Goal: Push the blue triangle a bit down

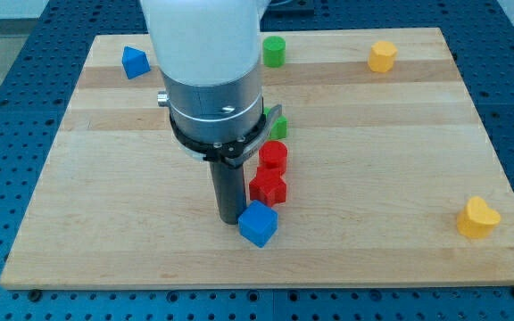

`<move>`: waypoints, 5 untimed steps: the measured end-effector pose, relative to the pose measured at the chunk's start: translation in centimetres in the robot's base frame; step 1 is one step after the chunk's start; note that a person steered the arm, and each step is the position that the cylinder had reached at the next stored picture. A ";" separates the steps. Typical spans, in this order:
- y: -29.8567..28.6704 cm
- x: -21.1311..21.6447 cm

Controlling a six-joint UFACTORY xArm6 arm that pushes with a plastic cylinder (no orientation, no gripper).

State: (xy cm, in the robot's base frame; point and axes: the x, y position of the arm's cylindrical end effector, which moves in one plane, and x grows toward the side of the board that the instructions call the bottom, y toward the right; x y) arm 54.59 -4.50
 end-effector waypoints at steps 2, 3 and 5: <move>0.9 0.0; 0.9 0.0; -5.3 -1.6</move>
State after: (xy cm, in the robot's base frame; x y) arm 52.94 -9.84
